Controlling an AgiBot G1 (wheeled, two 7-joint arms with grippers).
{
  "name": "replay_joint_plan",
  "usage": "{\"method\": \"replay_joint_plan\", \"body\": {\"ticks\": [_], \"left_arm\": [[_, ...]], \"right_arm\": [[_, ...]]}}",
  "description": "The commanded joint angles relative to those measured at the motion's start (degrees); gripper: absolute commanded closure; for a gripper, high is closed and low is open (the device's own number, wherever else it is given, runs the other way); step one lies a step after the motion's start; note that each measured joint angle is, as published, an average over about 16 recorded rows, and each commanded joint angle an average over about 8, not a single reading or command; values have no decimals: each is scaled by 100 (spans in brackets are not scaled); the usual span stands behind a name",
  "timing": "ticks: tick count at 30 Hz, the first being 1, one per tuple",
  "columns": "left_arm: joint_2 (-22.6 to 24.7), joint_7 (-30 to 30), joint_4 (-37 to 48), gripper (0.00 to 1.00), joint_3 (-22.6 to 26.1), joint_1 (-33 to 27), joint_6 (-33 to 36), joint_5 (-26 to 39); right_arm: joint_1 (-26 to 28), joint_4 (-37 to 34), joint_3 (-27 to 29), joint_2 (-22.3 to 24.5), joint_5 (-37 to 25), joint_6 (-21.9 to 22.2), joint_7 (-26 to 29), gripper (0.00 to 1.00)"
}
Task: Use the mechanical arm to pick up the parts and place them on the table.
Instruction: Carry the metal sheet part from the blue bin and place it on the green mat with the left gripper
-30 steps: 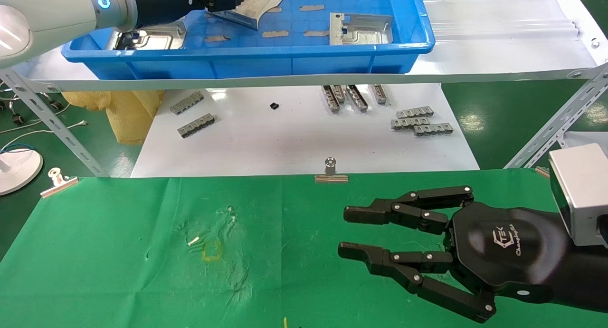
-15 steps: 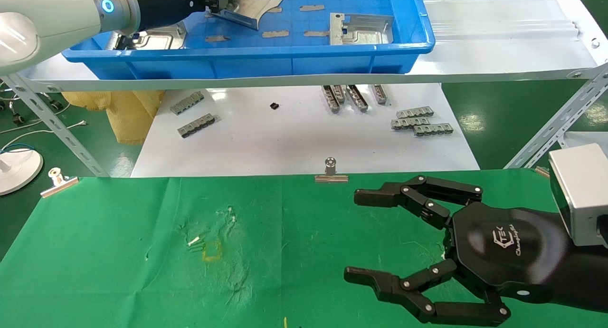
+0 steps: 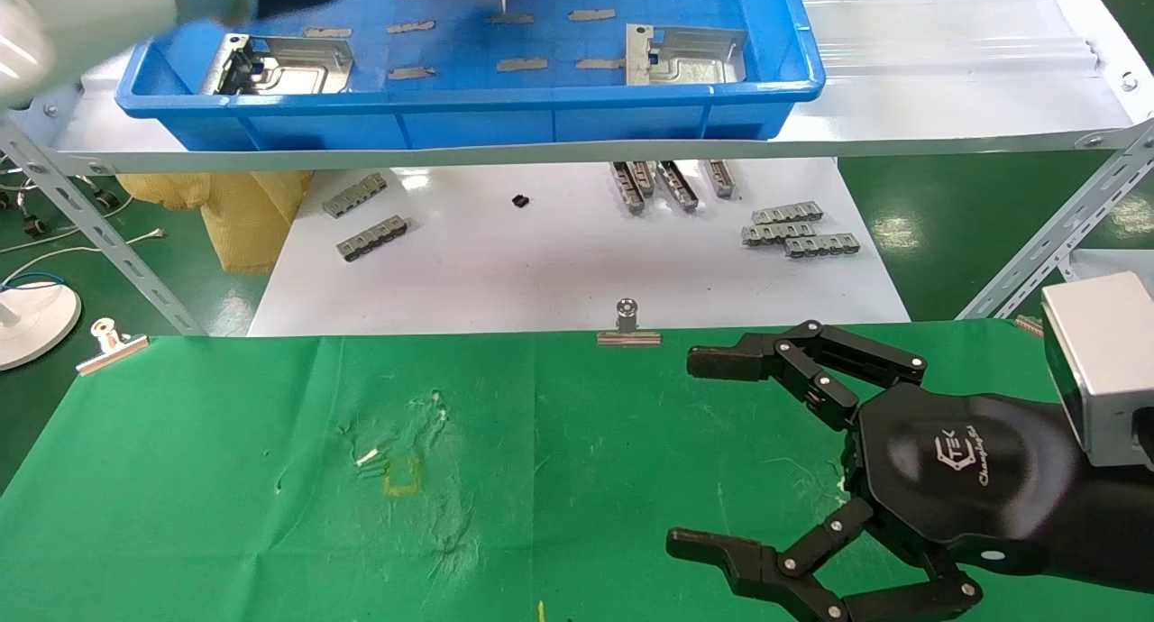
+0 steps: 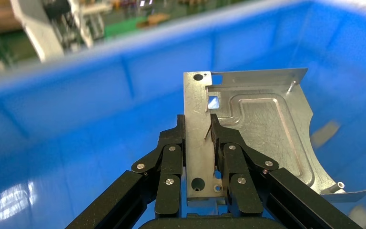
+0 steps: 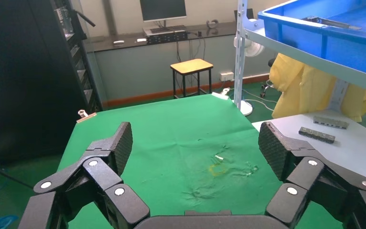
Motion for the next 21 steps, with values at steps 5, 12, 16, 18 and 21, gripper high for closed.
{"method": "replay_joint_plan", "body": {"ticks": [5,12,16,18,21], "left_arm": [[-294,477,-244,100,-183,27,940,-320],[-845,1287,-520,100,-427,205,2607,-770],[-1157,1722,-611,100,-537,289,3534,-990],[-1294,1932,-641,100,-567,329,3977,-1066],[-1475,2253,-714,100,-566,397,4482,-1128]], "right_arm": [[0,0,0,0,0,0,0,0],[0,0,0,0,0,0,0,0],[0,0,0,0,0,0,0,0],[0,0,0,0,0,0,0,0],[0,0,-1,0,0,0,0,0]]}}
